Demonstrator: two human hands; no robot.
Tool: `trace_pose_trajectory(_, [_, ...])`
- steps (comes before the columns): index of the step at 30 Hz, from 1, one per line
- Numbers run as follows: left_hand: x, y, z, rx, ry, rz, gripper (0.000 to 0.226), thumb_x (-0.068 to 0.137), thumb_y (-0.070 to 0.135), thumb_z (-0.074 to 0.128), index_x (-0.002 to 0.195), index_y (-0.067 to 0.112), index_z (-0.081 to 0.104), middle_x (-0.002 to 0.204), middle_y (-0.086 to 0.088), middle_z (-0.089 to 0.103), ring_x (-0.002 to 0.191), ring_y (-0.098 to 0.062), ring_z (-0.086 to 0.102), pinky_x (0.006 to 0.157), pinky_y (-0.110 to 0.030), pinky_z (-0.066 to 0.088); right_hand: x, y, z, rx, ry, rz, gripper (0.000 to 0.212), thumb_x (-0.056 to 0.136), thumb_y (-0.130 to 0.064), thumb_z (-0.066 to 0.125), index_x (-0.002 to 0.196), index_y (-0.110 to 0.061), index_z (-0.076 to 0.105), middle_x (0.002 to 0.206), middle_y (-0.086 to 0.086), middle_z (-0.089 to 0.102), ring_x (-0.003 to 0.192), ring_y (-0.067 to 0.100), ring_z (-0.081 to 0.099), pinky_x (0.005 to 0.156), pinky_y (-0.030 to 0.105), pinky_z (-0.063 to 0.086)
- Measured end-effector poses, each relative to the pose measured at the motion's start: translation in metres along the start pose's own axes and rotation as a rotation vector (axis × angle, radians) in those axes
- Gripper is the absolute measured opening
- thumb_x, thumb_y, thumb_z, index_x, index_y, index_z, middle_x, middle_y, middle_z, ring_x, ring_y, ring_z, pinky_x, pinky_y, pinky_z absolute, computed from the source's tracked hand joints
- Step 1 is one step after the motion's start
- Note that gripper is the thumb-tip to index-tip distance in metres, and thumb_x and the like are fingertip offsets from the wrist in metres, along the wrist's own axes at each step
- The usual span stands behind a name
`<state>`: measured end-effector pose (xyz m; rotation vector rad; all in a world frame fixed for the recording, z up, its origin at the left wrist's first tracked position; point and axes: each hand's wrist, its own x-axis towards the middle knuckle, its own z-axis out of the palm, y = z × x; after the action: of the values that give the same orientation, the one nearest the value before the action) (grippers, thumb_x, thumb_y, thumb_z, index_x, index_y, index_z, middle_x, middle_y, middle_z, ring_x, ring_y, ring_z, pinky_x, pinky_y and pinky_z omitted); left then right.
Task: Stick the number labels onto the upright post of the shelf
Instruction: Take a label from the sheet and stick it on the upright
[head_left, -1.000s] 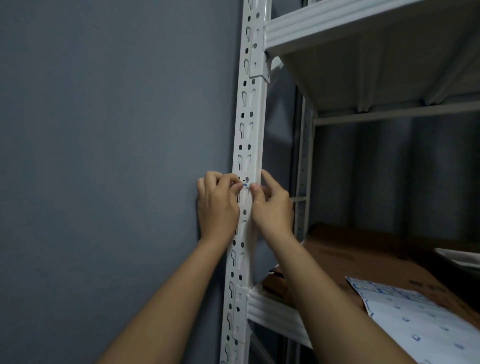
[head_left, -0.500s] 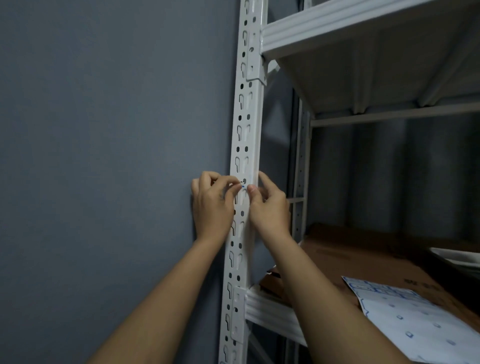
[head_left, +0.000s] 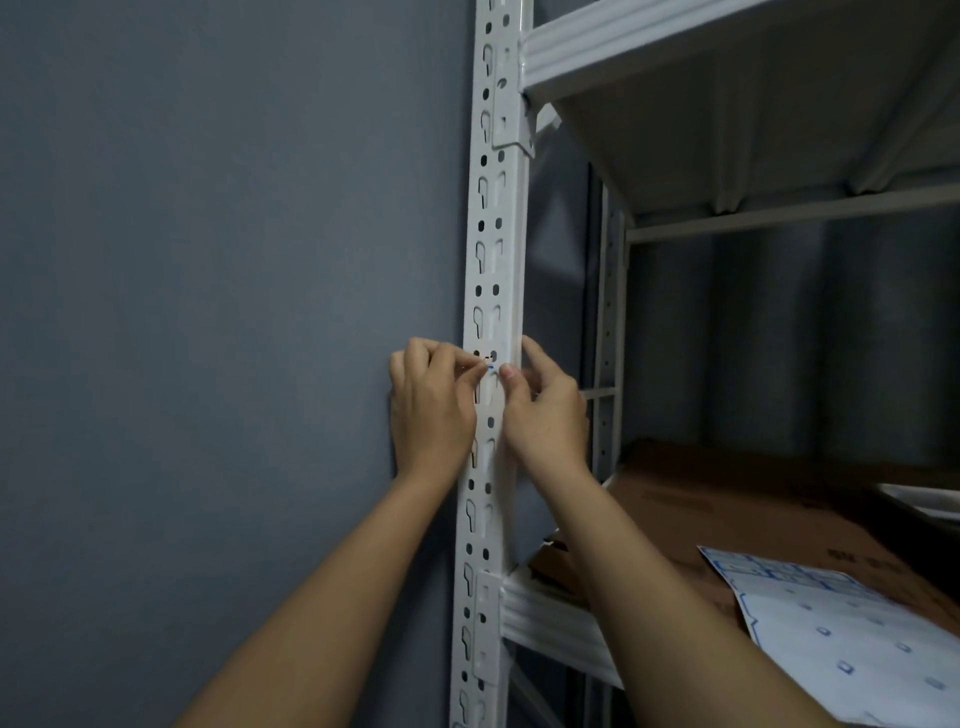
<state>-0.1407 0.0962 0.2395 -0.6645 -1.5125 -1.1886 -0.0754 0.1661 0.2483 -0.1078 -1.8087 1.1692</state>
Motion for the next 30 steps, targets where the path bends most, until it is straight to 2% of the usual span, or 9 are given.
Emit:
trace_pose_trajectory(7, [-0.002,-0.004,0.002,-0.051,0.059,0.030,0.004,0.086,0.018,0.066,0.088,0.017,0.069,0.090,0.009,0.042,0.090,-0.005,0.033,0.068,-0.035,0.045,-0.002,0.001,0.001,-0.002,0.020,-0.006,0.044,0.098,-0.029,0.052,0.142,-0.030,0.045,0.128,0.004,0.063,0.118,0.024,0.058,0.103,0.046,0.044])
trace_pose_trajectory(11, [-0.001,-0.004,0.006,-0.044,0.055,0.023,0.004,0.086,0.017,0.064,0.088,0.016,0.068,0.090,0.008,0.042,0.090,-0.010,0.038,0.066,-0.038,0.045,-0.002,0.002,0.005,-0.037,0.051,-0.015,0.044,0.099,-0.031,0.050,0.143,-0.031,0.044,0.124,0.005,0.065,0.114,0.026,0.060,0.100,0.045,0.046])
trace_pose_trajectory(14, [0.001,-0.004,0.007,0.001,0.041,0.063,0.003,0.086,0.011,0.062,0.085,0.012,0.065,0.089,0.001,0.048,0.089,-0.014,0.039,0.067,-0.037,0.043,-0.001,0.003,0.007,-0.078,0.059,-0.015,0.044,0.100,-0.032,0.048,0.143,-0.031,0.043,0.123,0.007,0.065,0.114,0.028,0.060,0.099,0.041,0.045])
trace_pose_trajectory(17, [0.004,-0.003,0.007,0.056,0.006,0.083,0.003,0.087,0.010,0.060,0.085,0.009,0.061,0.091,-0.006,0.051,0.090,-0.020,0.042,0.070,-0.034,0.040,-0.003,0.002,0.008,-0.099,0.066,-0.024,0.044,0.100,-0.032,0.047,0.144,-0.031,0.042,0.124,0.008,0.065,0.114,0.029,0.059,0.098,0.044,0.045])
trace_pose_trajectory(21, [0.009,-0.003,0.007,0.176,-0.039,0.154,0.004,0.087,0.007,0.060,0.085,0.008,0.057,0.091,-0.010,0.051,0.088,-0.020,0.038,0.068,-0.025,0.030,-0.004,0.001,0.008,-0.134,0.057,-0.038,0.043,0.100,-0.032,0.046,0.143,-0.030,0.043,0.123,0.008,0.066,0.110,0.030,0.061,0.095,0.043,0.047])
trace_pose_trajectory(23, [0.011,-0.004,0.006,0.241,-0.071,0.214,0.007,0.086,0.005,0.060,0.084,0.008,0.054,0.090,-0.011,0.051,0.086,-0.024,0.041,0.067,-0.028,0.032,-0.005,-0.001,0.007,-0.135,0.047,-0.040,0.044,0.100,-0.033,0.045,0.144,-0.030,0.042,0.124,0.008,0.065,0.106,0.032,0.063,0.093,0.044,0.048])
trace_pose_trajectory(25, [0.011,-0.005,0.004,0.262,-0.091,0.237,0.007,0.086,0.005,0.061,0.085,0.008,0.055,0.090,-0.011,0.051,0.084,-0.028,0.046,0.067,-0.031,0.036,-0.007,-0.003,0.005,-0.152,0.035,-0.039,0.045,0.100,-0.033,0.045,0.144,-0.029,0.041,0.126,0.009,0.064,0.110,0.033,0.061,0.094,0.045,0.048])
trace_pose_trajectory(30, [0.003,-0.001,-0.004,0.115,-0.036,0.138,0.005,0.086,0.013,0.065,0.083,0.008,0.063,0.090,-0.007,0.053,0.088,-0.024,0.045,0.071,-0.036,0.044,-0.008,-0.004,0.002,-0.178,0.027,-0.065,0.045,0.100,-0.033,0.046,0.145,-0.028,0.041,0.124,0.011,0.065,0.112,0.033,0.060,0.093,0.048,0.049])
